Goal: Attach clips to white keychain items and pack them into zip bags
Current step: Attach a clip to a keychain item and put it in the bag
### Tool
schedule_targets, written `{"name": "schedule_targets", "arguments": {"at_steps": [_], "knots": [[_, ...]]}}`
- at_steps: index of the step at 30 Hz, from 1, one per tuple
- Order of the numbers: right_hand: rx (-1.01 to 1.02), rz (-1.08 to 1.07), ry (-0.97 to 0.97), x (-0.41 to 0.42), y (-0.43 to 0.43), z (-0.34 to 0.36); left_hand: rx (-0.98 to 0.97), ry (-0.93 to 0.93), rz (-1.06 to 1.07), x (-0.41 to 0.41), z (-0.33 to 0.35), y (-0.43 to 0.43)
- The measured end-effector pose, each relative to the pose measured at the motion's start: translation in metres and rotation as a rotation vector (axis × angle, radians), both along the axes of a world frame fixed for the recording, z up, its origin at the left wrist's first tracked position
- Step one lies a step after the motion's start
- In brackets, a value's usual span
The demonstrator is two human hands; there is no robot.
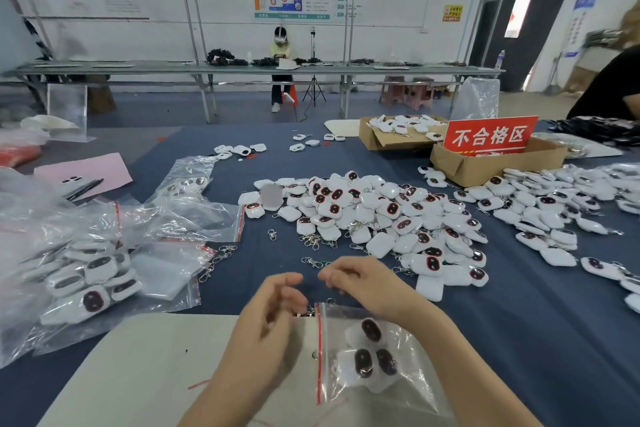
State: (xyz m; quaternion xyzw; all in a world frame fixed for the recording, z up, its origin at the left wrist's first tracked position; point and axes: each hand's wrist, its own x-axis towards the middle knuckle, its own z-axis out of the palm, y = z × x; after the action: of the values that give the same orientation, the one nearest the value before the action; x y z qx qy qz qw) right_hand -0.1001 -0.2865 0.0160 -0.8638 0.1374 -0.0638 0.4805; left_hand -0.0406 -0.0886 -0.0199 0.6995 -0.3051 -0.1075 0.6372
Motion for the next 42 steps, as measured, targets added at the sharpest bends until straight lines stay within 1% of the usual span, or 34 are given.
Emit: {"name": "schedule_targets", "arguments": {"at_steps": [2,4,6,8,11,13,15,19,22,24,26,28,31,33,34,36,39,42], "knots": [[-0.071,-0.123,-0.066,0.009,-0.004,-0.003,0.067,-0.047,0.11,0.017,0.0,-0.009],[-0.189,-0.24,-0.084,0.02,-0.008,-0.007,0.184,-0.122,0.152,0.033,-0.003,-0.018],[-0.318,-0.313,-0.04,0.03,-0.012,-0.012,0.294,-0.196,0.155,0.044,-0.007,-0.027],[-0.368,-0.366,0.003,0.039,-0.016,-0.018,0.389,-0.284,0.161,0.051,-0.009,-0.04],[-0.399,-0.396,-0.002,0.047,-0.022,-0.028,0.517,-0.456,0.177,0.064,-0.007,-0.062],[-0.41,-0.407,-0.052,0.049,-0.024,-0.036,0.591,-0.518,0.192,0.072,-0.006,-0.079],[-0.377,-0.437,-0.109,0.05,-0.027,-0.041,0.689,-0.546,0.246,0.079,-0.006,-0.097],[-0.321,-0.466,-0.175,0.05,-0.03,-0.045,0.956,-0.54,0.374,0.088,-0.006,-0.135],[-0.282,-0.479,-0.203,0.05,-0.032,-0.046,1.012,-0.616,0.455,0.088,-0.007,-0.152],[-0.262,-0.478,-0.21,0.05,-0.033,-0.046,0.995,-0.639,0.464,0.087,-0.005,-0.154],[-0.242,-0.482,-0.221,0.05,-0.033,-0.045,0.927,-0.618,0.406,0.09,-0.003,-0.147],[-0.189,-0.482,-0.257,0.05,-0.032,-0.044,0.736,-0.547,0.31,0.095,0.001,-0.133],[0.062,-0.389,-0.276,0.053,-0.031,-0.042,0.392,-0.257,0.193,0.093,0.01,-0.107],[0.218,-0.29,-0.261,0.058,-0.027,-0.041,0.222,-0.074,0.151,0.082,0.012,-0.096],[0.256,-0.252,-0.268,0.059,-0.025,-0.041,0.162,-0.004,0.128,0.077,0.011,-0.092],[0.307,-0.205,-0.309,0.061,-0.023,-0.04,0.1,0.074,0.09,0.069,0.009,-0.089],[0.346,-0.169,-0.364,0.058,-0.022,-0.037,0.069,0.045,0.064,0.065,0.007,-0.089],[0.295,-0.129,-0.381,0.055,-0.019,-0.034,0.071,0.004,0.071,0.066,0.006,-0.09]]}}
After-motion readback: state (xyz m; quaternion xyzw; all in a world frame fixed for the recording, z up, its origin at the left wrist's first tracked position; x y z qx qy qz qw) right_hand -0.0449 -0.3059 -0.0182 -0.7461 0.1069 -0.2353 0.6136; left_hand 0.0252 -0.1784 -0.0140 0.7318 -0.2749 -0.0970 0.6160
